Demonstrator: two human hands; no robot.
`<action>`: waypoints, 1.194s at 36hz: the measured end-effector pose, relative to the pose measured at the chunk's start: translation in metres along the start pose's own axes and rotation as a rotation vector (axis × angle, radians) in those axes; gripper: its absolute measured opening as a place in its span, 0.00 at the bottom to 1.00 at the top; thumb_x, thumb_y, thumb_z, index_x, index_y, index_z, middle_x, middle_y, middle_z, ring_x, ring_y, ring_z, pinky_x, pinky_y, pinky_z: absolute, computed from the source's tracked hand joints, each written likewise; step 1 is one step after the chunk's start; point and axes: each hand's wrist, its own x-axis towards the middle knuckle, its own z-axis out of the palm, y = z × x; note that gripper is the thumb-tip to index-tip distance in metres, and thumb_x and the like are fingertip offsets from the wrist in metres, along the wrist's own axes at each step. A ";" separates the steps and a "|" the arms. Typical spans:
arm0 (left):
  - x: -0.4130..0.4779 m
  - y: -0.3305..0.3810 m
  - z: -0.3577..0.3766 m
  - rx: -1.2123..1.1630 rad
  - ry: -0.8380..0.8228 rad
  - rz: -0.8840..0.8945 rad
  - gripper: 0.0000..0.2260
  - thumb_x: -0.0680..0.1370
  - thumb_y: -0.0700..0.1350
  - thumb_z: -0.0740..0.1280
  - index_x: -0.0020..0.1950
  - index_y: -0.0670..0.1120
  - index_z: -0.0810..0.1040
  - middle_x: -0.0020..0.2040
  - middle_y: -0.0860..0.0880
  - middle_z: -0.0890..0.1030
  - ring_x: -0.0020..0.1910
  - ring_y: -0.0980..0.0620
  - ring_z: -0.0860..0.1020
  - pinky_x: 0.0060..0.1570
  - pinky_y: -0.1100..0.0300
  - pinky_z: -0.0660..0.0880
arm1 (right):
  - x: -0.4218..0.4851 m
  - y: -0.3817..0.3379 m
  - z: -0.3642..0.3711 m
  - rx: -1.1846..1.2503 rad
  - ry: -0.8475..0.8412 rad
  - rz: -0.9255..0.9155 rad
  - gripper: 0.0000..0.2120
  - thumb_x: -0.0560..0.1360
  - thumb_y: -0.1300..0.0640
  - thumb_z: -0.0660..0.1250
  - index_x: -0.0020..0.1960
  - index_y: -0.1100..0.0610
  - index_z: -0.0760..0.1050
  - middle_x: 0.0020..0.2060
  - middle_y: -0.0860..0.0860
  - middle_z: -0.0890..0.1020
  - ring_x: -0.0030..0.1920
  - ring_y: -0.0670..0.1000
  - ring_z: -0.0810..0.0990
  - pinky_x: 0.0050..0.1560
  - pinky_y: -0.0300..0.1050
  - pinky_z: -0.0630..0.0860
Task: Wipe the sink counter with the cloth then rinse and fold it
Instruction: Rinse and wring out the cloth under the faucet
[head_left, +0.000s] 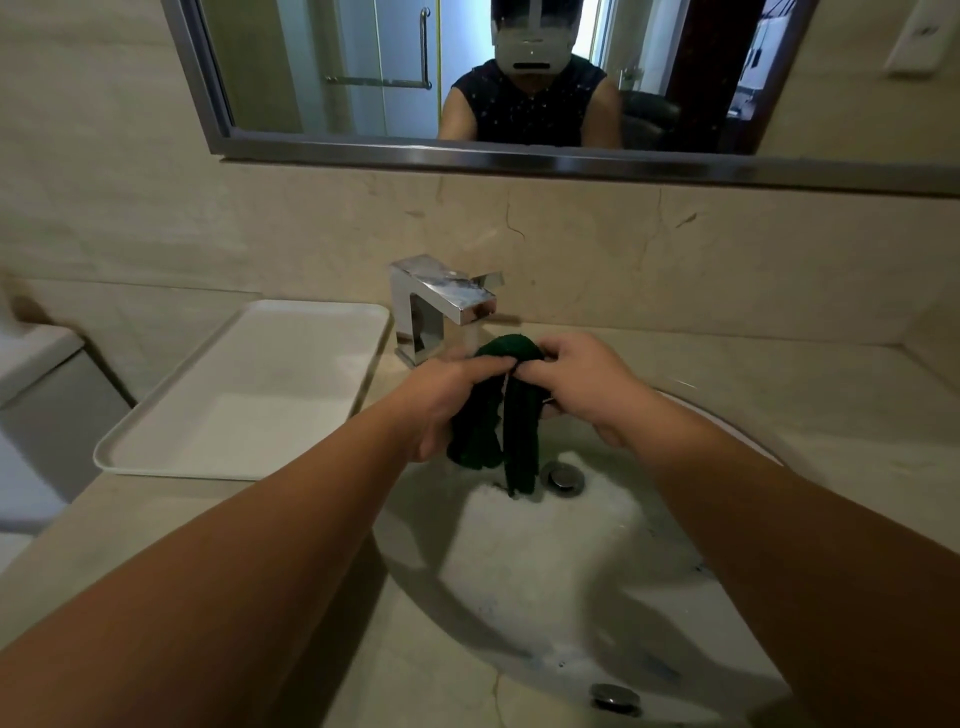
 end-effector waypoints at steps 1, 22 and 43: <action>-0.001 -0.001 -0.001 -0.005 -0.036 -0.014 0.16 0.81 0.47 0.71 0.68 0.45 0.81 0.61 0.39 0.86 0.61 0.38 0.84 0.61 0.42 0.80 | -0.002 -0.003 -0.001 0.076 0.006 0.010 0.08 0.80 0.62 0.69 0.57 0.56 0.83 0.45 0.53 0.88 0.46 0.52 0.88 0.40 0.46 0.85; -0.031 -0.006 0.055 0.126 -0.192 -0.228 0.22 0.79 0.53 0.74 0.67 0.42 0.78 0.48 0.42 0.81 0.38 0.49 0.79 0.29 0.61 0.76 | -0.078 -0.010 -0.073 0.697 0.309 0.302 0.06 0.81 0.65 0.67 0.57 0.63 0.78 0.50 0.59 0.85 0.46 0.57 0.87 0.41 0.52 0.86; -0.090 0.025 0.093 0.010 -0.711 -0.291 0.24 0.72 0.34 0.68 0.68 0.38 0.71 0.61 0.33 0.76 0.48 0.42 0.81 0.35 0.61 0.82 | -0.206 -0.005 -0.071 -1.036 -0.021 -0.426 0.47 0.73 0.64 0.66 0.85 0.50 0.46 0.85 0.48 0.48 0.84 0.50 0.44 0.83 0.48 0.49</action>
